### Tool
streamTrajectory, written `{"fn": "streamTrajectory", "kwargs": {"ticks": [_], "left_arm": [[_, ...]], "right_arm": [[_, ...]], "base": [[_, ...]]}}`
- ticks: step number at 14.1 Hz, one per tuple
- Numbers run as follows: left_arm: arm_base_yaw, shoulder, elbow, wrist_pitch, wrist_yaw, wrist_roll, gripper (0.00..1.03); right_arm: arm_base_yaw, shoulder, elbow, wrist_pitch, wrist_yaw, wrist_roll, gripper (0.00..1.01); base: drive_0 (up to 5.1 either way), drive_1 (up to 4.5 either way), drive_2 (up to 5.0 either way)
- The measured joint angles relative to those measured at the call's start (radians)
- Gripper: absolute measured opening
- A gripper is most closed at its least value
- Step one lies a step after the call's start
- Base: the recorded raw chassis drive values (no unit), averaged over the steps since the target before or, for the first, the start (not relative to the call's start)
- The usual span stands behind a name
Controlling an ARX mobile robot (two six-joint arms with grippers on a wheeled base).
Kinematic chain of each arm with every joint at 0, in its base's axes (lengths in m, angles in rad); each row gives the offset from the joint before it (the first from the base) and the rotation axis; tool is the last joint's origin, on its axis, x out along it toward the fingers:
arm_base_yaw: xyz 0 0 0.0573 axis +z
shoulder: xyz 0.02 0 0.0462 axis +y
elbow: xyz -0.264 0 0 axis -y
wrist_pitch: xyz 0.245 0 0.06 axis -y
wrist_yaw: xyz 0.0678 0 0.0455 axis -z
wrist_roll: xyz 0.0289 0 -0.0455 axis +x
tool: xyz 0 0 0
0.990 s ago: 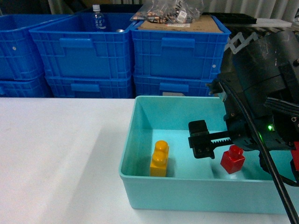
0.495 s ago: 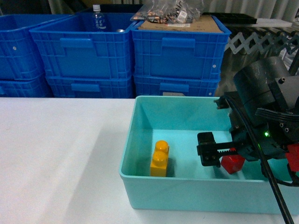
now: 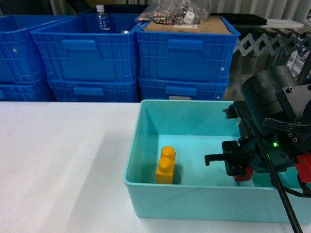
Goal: Pick red block from blue box to shelf
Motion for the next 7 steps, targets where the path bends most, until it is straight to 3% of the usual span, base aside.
{"fn": "streamTrajectory", "kwargs": {"ticks": [3,7], "left_arm": [[0.000,0.000,0.000,0.000,0.000,0.000,0.98],[0.000,0.000,0.000,0.000,0.000,0.000,0.98]], "right_arm": [[0.000,-0.081,-0.064,0.040,-0.020,0.006,0.29],[0.002,-0.457,-0.264,0.143,-0.037,-0.005,0.29]], "base": [[0.0,0.00,0.0],[0.0,0.00,0.0]]}}
